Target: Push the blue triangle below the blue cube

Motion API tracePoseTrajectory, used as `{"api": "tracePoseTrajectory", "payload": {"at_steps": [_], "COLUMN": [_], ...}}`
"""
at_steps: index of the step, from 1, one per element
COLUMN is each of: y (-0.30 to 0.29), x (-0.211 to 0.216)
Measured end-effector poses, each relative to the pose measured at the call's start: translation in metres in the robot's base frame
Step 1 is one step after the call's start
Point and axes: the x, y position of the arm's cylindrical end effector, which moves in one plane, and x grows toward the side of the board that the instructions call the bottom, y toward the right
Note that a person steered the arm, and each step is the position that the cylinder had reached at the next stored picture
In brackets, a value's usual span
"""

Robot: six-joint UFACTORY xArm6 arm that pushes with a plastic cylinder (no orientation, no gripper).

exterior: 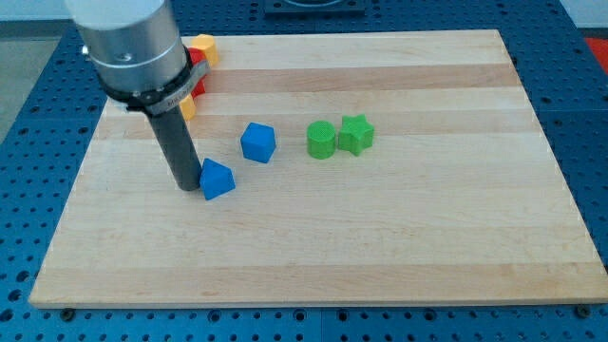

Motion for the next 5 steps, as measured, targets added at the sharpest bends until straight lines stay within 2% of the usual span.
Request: {"api": "tracePoseTrajectory", "payload": {"at_steps": [3, 4, 5], "y": [0.052, 0.052, 0.069], "x": [0.024, 0.026, 0.06]}}
